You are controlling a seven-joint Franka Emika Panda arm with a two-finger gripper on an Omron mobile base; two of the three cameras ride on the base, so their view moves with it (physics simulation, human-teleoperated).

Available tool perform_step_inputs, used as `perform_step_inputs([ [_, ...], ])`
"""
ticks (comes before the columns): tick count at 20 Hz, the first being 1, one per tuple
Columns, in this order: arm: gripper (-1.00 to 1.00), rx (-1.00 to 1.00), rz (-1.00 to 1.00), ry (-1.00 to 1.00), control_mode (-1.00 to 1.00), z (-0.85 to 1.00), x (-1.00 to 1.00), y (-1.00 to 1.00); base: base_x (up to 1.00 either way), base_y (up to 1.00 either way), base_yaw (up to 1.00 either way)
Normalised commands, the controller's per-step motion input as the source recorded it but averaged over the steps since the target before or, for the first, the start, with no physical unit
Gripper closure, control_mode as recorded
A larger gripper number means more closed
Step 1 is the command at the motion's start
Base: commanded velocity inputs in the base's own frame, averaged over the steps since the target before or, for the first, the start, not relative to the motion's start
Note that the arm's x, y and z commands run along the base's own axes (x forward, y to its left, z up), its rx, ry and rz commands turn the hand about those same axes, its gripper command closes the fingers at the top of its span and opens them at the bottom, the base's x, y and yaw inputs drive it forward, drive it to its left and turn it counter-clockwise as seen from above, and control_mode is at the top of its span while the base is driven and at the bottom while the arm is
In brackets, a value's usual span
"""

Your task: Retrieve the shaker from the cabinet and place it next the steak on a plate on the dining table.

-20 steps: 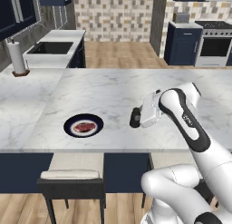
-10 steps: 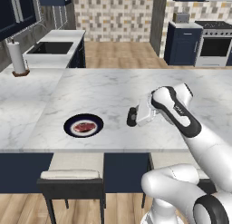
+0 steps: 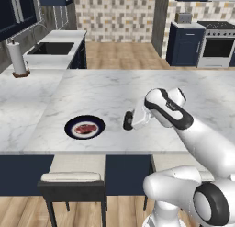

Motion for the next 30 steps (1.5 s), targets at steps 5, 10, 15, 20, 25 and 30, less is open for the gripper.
perform_step_inputs([
  [5,1.00,0.00,0.00,0.00,-1.00,-0.34,0.29,0.00,0.00,0.00,0.00],
  [10,1.00,0.00,0.00,0.00,-1.00,-0.29,0.35,0.04,0.00,0.00,0.00],
  [15,1.00,0.04,0.00,0.02,-1.00,-0.32,0.44,0.15,0.00,0.00,0.00],
  [20,1.00,0.06,0.00,0.00,-1.00,-0.24,0.37,0.09,0.00,0.00,0.00],
  [25,1.00,0.02,0.00,0.00,-1.00,-0.29,0.36,0.08,0.00,0.00,0.00],
  [30,1.00,0.00,0.00,0.00,-1.00,-0.07,0.36,0.06,0.00,0.00,0.00],
])
